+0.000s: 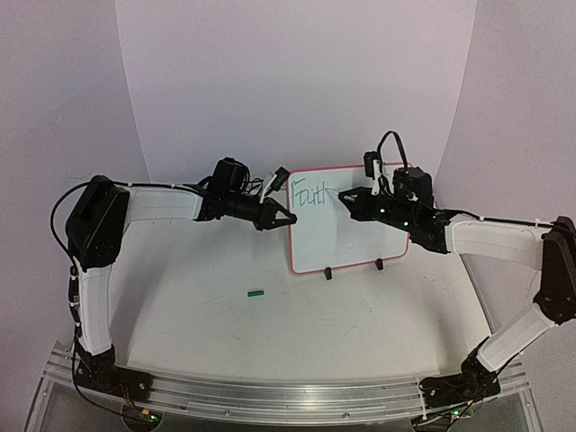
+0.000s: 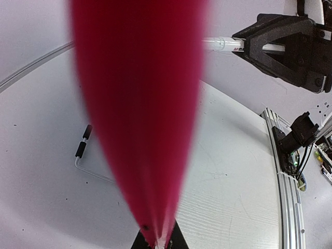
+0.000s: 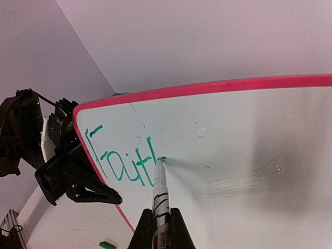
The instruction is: Write a sentence on the whiteboard
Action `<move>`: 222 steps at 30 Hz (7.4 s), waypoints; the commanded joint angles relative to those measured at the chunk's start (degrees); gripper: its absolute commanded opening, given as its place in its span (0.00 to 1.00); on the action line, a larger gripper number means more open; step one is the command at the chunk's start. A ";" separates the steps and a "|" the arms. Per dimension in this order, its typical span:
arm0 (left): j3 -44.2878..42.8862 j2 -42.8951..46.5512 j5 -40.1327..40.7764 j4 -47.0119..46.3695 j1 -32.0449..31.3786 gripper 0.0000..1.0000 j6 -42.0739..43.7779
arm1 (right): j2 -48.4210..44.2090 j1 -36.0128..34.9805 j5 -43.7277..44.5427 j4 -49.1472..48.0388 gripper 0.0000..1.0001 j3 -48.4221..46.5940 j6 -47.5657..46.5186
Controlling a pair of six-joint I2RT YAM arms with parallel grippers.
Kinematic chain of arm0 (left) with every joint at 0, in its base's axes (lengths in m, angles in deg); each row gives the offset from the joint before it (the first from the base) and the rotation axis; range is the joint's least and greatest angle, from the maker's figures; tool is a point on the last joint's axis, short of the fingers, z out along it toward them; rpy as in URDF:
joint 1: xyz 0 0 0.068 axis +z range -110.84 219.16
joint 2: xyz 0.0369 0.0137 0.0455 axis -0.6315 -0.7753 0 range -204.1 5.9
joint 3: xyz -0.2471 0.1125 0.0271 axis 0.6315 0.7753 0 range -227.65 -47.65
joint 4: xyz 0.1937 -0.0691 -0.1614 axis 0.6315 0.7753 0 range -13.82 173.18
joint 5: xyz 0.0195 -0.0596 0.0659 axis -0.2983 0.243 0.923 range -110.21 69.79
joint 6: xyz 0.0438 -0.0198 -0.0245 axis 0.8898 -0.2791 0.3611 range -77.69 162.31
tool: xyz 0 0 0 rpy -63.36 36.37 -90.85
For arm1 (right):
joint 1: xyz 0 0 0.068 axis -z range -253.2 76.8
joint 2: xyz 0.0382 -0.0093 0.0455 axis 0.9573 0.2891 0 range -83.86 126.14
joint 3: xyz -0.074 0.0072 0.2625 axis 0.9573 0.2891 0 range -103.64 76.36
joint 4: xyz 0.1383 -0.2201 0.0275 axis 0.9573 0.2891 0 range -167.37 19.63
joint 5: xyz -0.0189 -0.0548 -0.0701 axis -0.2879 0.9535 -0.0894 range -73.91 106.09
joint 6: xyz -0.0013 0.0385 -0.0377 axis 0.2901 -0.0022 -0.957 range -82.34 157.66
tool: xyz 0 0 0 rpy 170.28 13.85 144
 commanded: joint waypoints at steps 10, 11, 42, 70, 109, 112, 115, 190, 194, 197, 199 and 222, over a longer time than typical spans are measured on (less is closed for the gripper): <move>0.63 -2.61 -0.50 10.35 -2.55 0.00 1.84 | 1.83 0.25 -0.92 -1.58 0.00 -3.16 0.13; 0.65 -2.61 -0.50 10.34 -2.52 0.00 1.84 | 1.68 0.25 -0.48 -1.59 0.00 -3.02 0.24; 0.65 -2.39 -0.59 10.35 -2.60 0.00 1.85 | 0.85 0.23 0.59 -1.67 0.00 -0.35 0.46; 0.68 -2.17 -0.55 10.35 -2.60 0.00 1.93 | -1.98 0.25 5.26 0.32 0.00 3.38 0.65; 0.79 -2.44 0.42 11.58 -3.28 0.00 3.07 | -8.68 11.62 -28.58 9.44 0.00 3.88 -6.17; 0.82 -2.33 0.37 11.58 -3.30 0.00 3.07 | -7.77 12.37 -28.21 7.63 0.00 3.85 -5.50; 0.83 -2.29 0.46 11.58 -3.30 0.00 3.10 | -7.07 12.74 -26.54 6.14 0.00 3.52 -4.94; 0.66 -2.31 0.56 11.90 -3.39 0.00 3.36 | -6.13 14.42 -19.88 -1.45 0.00 1.70 1.20; 0.66 -2.35 0.56 11.93 -3.41 0.00 3.39 | -4.62 14.32 -19.94 -1.75 0.00 0.49 1.27; 0.66 -2.47 0.53 11.93 -3.39 0.00 3.33 | -3.79 14.32 -20.16 -1.84 0.00 -0.20 1.20; 0.65 -2.50 0.47 11.89 -3.39 0.00 3.34 | -3.39 14.31 -20.22 -1.80 0.00 -0.47 1.14; 0.57 -2.84 0.27 11.75 -3.39 0.00 3.20 | -0.03 13.88 -19.36 -2.15 0.00 -2.25 1.46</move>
